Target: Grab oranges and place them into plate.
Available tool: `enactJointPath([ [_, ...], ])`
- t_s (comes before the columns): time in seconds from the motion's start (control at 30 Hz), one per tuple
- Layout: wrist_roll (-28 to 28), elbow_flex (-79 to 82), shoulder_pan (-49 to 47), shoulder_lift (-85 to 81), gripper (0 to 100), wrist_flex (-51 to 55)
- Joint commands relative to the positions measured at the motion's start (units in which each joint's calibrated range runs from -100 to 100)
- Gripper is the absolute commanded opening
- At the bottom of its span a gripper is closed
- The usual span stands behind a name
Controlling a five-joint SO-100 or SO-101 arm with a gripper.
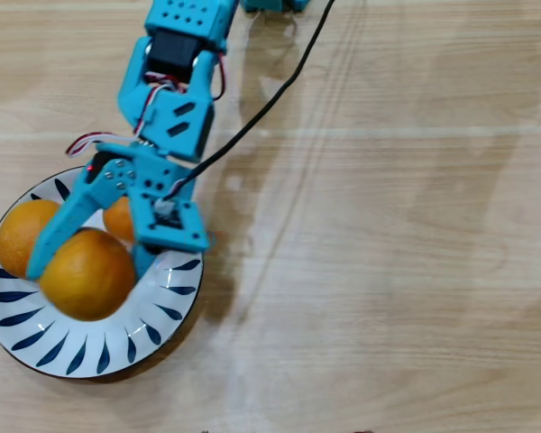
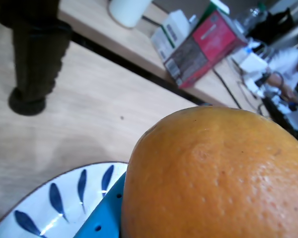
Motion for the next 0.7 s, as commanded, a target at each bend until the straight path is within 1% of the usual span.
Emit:
enactJointPath([
  [0.0, -0.2, -6.6, 3.3, 1.4, 27, -4.2],
  [0.23, -0.4, -8.6, 6.8, 7.5, 27, -4.6],
  [0.4, -4.9, -9.3, 6.2, 10.4, 27, -4.6],
  [0.5, -5.9, -9.2, 5.0, 10.5, 28, -3.8],
  [0.53, -6.1, -9.1, 4.7, 10.5, 30, -3.8],
  [0.67, -7.2, -8.5, 3.1, 10.3, 42, -3.7],
])
